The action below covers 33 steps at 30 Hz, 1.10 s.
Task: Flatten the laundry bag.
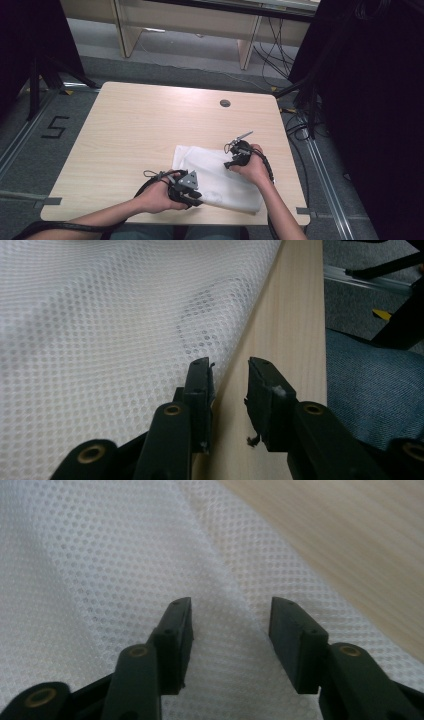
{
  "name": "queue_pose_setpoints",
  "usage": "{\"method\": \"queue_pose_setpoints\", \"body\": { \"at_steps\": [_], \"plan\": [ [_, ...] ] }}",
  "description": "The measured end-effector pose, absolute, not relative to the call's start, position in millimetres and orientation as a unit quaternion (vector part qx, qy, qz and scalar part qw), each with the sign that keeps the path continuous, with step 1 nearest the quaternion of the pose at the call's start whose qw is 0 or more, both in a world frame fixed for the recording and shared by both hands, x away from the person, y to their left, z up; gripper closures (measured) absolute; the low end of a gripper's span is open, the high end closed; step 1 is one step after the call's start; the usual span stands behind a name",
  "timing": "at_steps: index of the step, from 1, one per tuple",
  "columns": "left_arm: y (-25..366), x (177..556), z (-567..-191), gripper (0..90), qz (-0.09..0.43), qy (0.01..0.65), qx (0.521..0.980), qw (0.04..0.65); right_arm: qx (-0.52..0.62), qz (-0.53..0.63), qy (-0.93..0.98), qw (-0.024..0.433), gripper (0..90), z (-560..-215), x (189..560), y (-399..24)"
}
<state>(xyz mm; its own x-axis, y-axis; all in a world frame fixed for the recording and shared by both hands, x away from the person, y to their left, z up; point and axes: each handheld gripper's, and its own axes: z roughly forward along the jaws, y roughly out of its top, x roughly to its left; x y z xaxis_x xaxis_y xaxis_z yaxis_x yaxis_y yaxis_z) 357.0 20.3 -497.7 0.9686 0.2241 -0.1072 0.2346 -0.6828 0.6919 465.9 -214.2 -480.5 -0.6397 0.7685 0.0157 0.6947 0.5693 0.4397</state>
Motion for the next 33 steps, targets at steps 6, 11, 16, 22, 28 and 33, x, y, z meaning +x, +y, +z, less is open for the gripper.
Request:
{"method": "queue_pose_setpoints", "body": {
  "at_steps": [6, 11, 16, 22, 28, 33],
  "plan": [
    [12, 361, -501, 75.1, -0.004, 0.119, 0.925, 0.362, 0.392, 0.190, 0.898, 0.060, 85.2, -480, 468, -205],
    [10, 364, -500, 80.6, -0.003, 0.129, 0.927, 0.352, 0.388, 0.181, 0.901, 0.063, 89.4, -474, 467, -196],
    [13, 375, -502, 84.7, -0.033, 0.160, 0.919, 0.358, 0.387, 0.212, 0.894, 0.077, 89.2, -457, 466, -193],
    [17, 391, -504, 85.6, -0.033, 0.194, 0.910, 0.365, 0.389, 0.246, 0.883, 0.096, 89.3, -432, 465, -189],
    [17, 405, -501, 86.3, -0.016, 0.206, 0.912, 0.354, 0.391, 0.264, 0.875, 0.104, 89.3, -410, 463, -185],
    [19, 422, -500, 86.8, 0.008, 0.227, 0.911, 0.345, 0.381, 0.278, 0.873, 0.120, 89.3, -393, 463, -180]
  ]
}}
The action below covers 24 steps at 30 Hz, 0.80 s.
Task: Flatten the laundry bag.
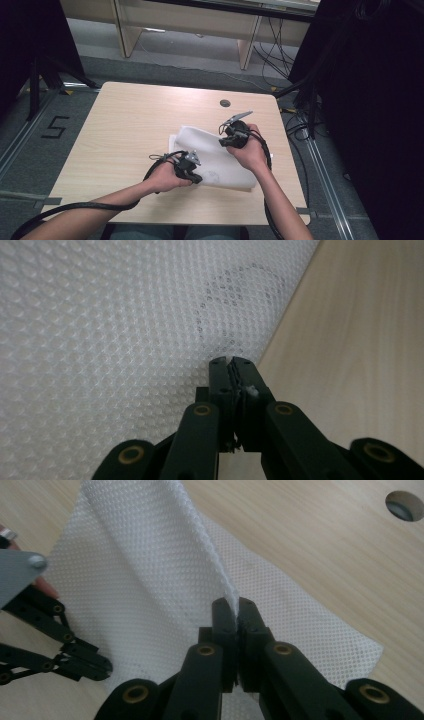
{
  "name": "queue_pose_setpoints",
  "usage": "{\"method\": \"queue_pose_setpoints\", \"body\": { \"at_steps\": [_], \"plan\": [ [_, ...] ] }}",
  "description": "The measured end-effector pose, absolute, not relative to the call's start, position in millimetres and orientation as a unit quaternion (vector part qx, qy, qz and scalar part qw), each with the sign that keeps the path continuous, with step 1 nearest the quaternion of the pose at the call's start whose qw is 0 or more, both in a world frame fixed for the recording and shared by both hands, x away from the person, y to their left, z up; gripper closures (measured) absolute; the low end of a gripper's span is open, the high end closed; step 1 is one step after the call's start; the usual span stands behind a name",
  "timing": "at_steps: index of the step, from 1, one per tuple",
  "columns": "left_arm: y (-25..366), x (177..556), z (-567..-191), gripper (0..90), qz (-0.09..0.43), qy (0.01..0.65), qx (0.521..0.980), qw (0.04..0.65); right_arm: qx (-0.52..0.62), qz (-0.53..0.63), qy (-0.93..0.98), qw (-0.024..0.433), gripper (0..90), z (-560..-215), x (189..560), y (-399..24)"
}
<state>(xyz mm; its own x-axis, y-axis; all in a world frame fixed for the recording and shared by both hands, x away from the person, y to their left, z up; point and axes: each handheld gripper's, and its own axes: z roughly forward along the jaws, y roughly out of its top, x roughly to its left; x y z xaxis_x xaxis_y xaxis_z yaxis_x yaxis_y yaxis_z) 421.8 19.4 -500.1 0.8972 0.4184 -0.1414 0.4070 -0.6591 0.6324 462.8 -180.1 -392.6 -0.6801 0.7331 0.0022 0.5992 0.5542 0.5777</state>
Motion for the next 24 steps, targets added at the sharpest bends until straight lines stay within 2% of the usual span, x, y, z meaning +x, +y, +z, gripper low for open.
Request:
{"method": "queue_pose_setpoints", "body": {
  "at_steps": [5, 10, 12, 13, 14, 21, 24],
  "plan": [
    [22, 432, -500, 87.0, 0.020, 0.244, 0.906, 0.346, 0.371, 0.282, 0.874, 0.134, 89.2, -384, 462, -178],
    [22, 435, -498, 85.6, 0.032, 0.247, 0.905, 0.344, 0.374, 0.297, 0.869, 0.128, 89.2, -381, 460, -173],
    [21, 433, -496, 83.1, 0.039, 0.233, 0.910, 0.340, 0.373, 0.307, 0.866, 0.128, 89.1, -381, 461, -174],
    [17, 430, -496, 83.2, 0.042, 0.237, 0.905, 0.352, 0.377, 0.321, 0.858, 0.138, 89.1, -384, 461, -173],
    [15, 428, -496, 83.6, 0.044, 0.231, 0.906, 0.352, 0.379, 0.316, 0.860, 0.129, 89.1, -381, 461, -175],
    [13, 433, -499, 84.9, 0.056, 0.219, 0.915, 0.335, 0.379, 0.335, 0.851, 0.139, 89.0, -383, 463, -173],
    [13, 438, -500, 84.9, 0.066, 0.229, 0.911, 0.336, 0.382, 0.328, 0.855, 0.124, 89.0, -377, 461, -171]
  ]
}}
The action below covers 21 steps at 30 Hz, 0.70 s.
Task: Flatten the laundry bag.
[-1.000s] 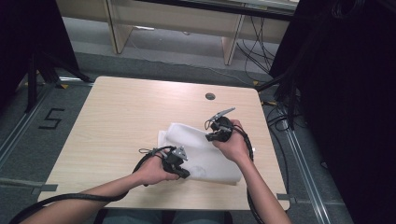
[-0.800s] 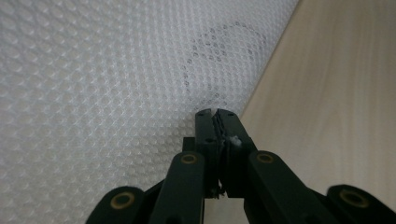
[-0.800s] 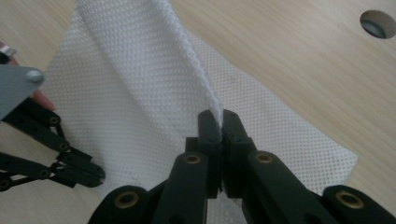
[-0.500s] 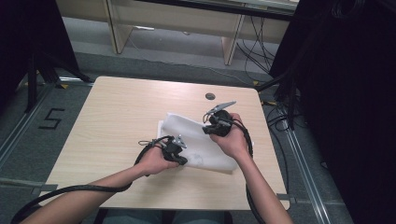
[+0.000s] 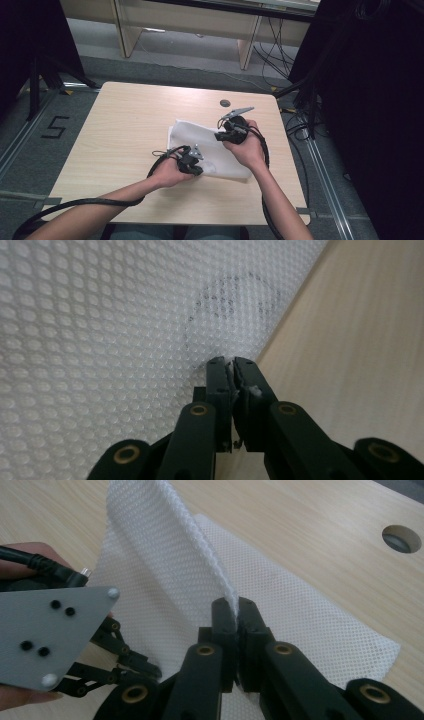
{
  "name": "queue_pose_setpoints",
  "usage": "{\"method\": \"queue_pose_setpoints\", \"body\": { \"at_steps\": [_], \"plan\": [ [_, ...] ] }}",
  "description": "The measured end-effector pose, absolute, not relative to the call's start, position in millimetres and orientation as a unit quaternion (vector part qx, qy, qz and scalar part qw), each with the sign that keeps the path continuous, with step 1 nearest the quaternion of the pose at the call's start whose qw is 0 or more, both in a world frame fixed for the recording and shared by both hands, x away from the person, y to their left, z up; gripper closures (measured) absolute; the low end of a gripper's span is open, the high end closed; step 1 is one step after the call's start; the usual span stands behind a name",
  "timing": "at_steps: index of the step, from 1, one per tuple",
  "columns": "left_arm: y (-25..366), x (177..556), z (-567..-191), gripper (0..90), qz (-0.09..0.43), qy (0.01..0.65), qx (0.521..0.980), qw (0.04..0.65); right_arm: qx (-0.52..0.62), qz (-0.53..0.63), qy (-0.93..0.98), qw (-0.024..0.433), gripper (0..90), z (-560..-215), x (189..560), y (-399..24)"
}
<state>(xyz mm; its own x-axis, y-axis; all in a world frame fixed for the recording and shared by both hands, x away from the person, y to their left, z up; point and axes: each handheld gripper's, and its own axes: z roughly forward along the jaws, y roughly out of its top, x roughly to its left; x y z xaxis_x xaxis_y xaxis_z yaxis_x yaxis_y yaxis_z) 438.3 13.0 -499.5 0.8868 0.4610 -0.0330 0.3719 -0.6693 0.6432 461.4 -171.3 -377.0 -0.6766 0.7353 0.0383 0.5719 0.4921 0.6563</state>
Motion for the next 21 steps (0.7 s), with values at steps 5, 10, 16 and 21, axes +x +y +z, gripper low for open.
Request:
{"method": "queue_pose_setpoints", "body": {
  "at_steps": [5, 10, 16, 21],
  "plan": [
    [14, 445, -499, 83.0, 0.072, 0.240, 0.909, 0.332, 0.378, 0.330, 0.855, 0.131, 88.9, -374, 463, -169],
    [8, 439, -492, 80.4, 0.071, 0.222, 0.909, 0.345, 0.381, 0.331, 0.853, 0.133, 88.6, -376, 463, -168],
    [-11, 431, -491, 82.7, 0.100, 0.160, 0.926, 0.326, 0.376, 0.335, 0.853, 0.136, 88.5, -377, 466, -169],
    [-12, 438, -498, 85.0, 0.097, 0.182, 0.923, 0.324, 0.379, 0.339, 0.851, 0.129, 88.3, -377, 464, -167]
  ]
}}
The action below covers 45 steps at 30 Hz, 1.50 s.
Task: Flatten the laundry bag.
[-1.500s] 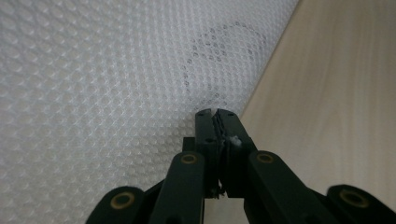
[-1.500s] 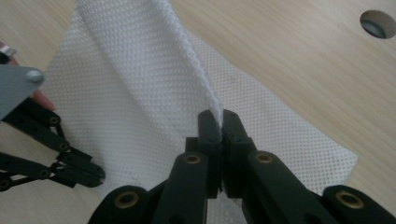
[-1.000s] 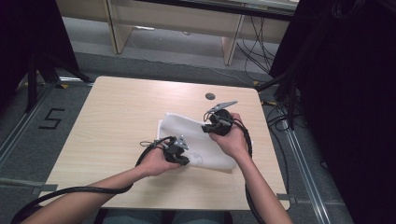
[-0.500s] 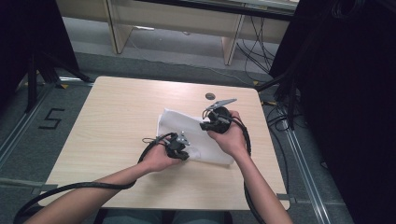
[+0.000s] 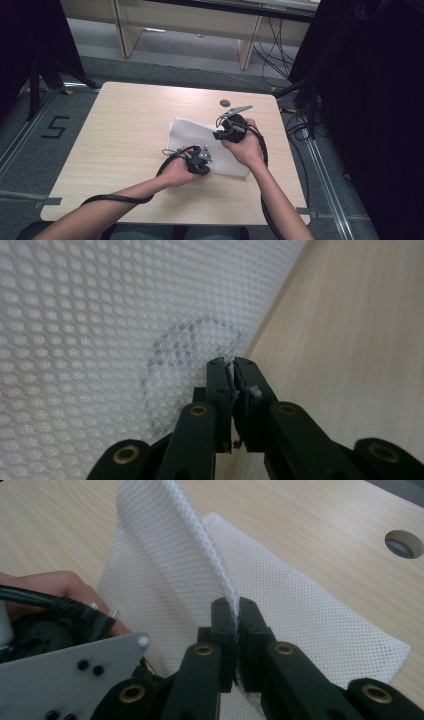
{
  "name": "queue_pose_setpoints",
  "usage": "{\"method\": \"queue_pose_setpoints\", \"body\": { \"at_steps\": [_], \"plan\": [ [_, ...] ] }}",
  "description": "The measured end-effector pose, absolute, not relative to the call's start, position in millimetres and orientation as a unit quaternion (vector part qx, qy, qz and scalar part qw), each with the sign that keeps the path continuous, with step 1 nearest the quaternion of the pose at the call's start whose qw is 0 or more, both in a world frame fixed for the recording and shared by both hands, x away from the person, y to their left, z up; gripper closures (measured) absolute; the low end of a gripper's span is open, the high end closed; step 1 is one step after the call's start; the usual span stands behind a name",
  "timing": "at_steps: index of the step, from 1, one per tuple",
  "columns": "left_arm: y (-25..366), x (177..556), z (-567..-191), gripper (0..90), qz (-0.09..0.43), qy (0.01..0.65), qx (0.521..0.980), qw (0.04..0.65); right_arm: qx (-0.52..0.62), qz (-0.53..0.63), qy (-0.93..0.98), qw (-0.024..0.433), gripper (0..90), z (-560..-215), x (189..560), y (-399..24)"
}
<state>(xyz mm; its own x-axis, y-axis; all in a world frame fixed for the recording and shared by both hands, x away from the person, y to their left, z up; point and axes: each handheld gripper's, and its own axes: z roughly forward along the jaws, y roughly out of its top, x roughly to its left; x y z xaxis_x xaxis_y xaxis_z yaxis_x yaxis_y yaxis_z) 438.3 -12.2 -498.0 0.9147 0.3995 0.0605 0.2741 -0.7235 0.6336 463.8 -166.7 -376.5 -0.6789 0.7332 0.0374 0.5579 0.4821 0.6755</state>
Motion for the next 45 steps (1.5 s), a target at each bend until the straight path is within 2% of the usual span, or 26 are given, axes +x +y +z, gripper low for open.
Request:
{"method": "queue_pose_setpoints", "body": {
  "at_steps": [5, 7, 11, 12, 13, 19, 20, 27, 38, 45],
  "plan": [
    [-12, 442, -499, 84.6, 0.104, 0.192, 0.921, 0.323, 0.371, 0.338, 0.855, 0.129, 88.4, -373, 464, -169],
    [-10, 449, -498, 83.8, 0.113, 0.175, 0.928, 0.308, 0.374, 0.348, 0.850, 0.130, 88.4, -374, 464, -167],
    [-10, 452, -499, 79.4, 0.108, 0.180, 0.928, 0.309, 0.377, 0.340, 0.852, 0.127, 88.2, -372, 462, -165],
    [-10, 452, -498, 78.9, 0.105, 0.177, 0.928, 0.312, 0.373, 0.344, 0.851, 0.134, 88.1, -373, 462, -163],
    [-12, 445, -499, 78.6, 0.120, 0.212, 0.905, 0.350, 0.373, 0.342, 0.852, 0.132, 88.1, -372, 462, -162],
    [9, 436, -482, 75.9, 0.118, 0.207, 0.900, 0.364, 0.369, 0.338, 0.856, 0.132, 88.0, -374, 461, -160],
    [20, 438, -474, 75.4, 0.120, 0.166, 0.921, 0.331, 0.366, 0.346, 0.853, 0.137, 88.0, -377, 461, -159],
    [84, 418, -451, 71.3, 0.145, 0.191, 0.903, 0.356, 0.365, 0.340, 0.856, 0.134, 87.3, -379, 452, -154],
    [169, 397, -450, 63.0, 0.188, 0.244, 0.878, 0.367, 0.344, 0.317, 0.872, 0.145, 87.0, -386, 434, -147],
    [193, 389, -454, 56.0, 0.189, 0.282, 0.851, 0.400, 0.337, 0.313, 0.875, 0.150, 87.2, -391, 424, -145]
  ]
}}
